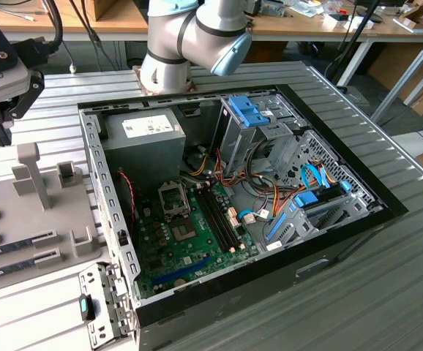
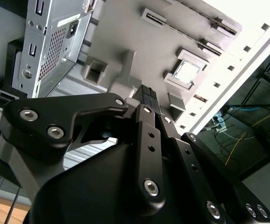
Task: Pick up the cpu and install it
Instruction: 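Reach for the cpu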
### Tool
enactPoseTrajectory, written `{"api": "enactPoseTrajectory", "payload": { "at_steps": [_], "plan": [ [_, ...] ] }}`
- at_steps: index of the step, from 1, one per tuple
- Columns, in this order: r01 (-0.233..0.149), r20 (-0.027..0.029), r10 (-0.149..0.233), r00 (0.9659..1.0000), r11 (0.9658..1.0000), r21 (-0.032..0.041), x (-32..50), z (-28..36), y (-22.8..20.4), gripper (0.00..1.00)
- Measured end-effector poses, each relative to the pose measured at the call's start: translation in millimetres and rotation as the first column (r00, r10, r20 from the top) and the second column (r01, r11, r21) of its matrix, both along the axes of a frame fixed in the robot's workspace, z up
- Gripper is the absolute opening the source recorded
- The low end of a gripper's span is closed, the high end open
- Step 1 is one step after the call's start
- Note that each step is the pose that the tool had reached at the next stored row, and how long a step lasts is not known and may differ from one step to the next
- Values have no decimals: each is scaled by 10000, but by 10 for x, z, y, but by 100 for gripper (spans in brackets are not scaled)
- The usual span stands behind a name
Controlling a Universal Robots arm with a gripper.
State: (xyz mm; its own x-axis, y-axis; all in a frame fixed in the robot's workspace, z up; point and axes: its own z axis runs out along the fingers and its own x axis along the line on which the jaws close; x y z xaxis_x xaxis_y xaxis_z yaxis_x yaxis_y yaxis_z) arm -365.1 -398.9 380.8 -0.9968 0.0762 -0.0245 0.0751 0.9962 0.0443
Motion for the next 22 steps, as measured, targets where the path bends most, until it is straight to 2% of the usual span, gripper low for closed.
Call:
{"api": "enactPoseTrajectory", "payload": {
  "at_steps": [19,22],
  "plan": [
    [0,0,0,10000,10000,0,-20,-19,0,11],
    [1,1,-1,10000,10000,0,-65,-26,12,11]
  ]
}}
